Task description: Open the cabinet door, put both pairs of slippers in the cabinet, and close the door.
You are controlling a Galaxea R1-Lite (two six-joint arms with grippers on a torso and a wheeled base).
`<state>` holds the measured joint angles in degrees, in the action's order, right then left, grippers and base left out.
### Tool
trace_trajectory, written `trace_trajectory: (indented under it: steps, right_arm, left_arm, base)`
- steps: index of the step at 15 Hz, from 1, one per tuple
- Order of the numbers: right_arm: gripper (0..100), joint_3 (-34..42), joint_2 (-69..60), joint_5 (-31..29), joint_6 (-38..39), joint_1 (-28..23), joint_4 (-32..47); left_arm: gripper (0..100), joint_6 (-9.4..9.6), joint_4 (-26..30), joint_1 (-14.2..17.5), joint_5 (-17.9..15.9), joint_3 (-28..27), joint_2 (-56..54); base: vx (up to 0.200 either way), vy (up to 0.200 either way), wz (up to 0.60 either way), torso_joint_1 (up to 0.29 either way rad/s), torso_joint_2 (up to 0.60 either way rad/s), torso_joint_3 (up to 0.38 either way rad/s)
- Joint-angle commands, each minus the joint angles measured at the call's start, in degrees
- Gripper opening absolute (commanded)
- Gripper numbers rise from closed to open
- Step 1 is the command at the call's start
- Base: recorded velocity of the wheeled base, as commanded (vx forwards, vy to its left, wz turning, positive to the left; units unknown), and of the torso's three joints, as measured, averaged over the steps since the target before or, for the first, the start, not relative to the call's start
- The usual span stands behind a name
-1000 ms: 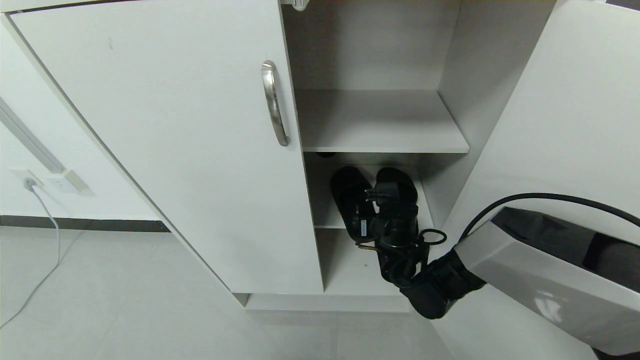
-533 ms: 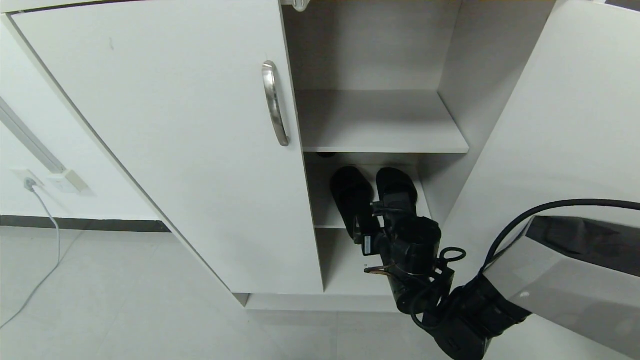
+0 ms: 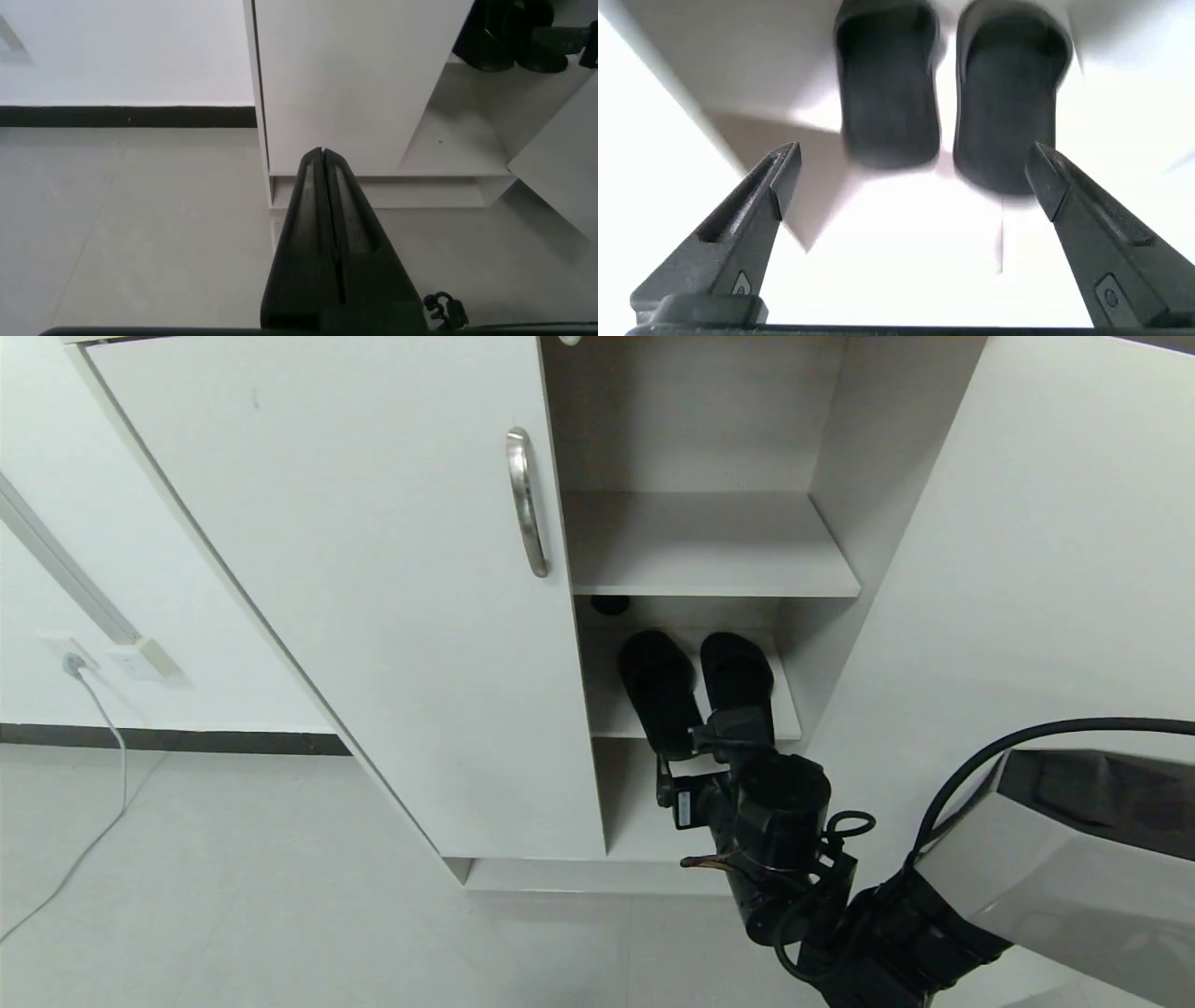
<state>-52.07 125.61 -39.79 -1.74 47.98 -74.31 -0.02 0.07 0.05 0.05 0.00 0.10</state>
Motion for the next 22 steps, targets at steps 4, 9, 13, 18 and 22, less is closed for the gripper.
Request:
trace_trajectory:
  steps: [4,9,13,18,22]
  right_arm:
    - [100,0.56,-0.1,0.24,-0.01,0.09,-0.04]
    - [100,1.09,-0.1,0.33,-0.1,0.01,-1.01]
    - [100,0.83,-0.1,0.33,-0.37,0.01,-1.01]
    - [100,0.74,-0.1,0.33,-0.98,0.01,-0.92]
    - [100,0.56,-0.1,0.33,-0.98,0.01,-1.01]
  left_arm:
    - [0,0.11,0.01,0.04,0.04,0.0,0.08]
    - [0,0.11,0.01,0.04,0.04,0.0,0.08]
    - [0,0.11,0.01,0.04,0.04,0.0,0.08]
    - [0,0.11,0.01,0.04,0.04,0.0,0.08]
    - [0,0.11,0.01,0.04,-0.05,0.0,0.08]
  base:
    - [-0.05,0.0,0.0,-0.002,0.0,0.001]
    - [0.0,0.0,0.0,0.0,0.0,0.0]
    - [0.0,0.0,0.0,0.0,0.0,0.0]
    - [0.0,0.0,0.0,0.001,0.0,0.094]
    - [0.0,0.0,0.0,-0.001,0.0,0.196]
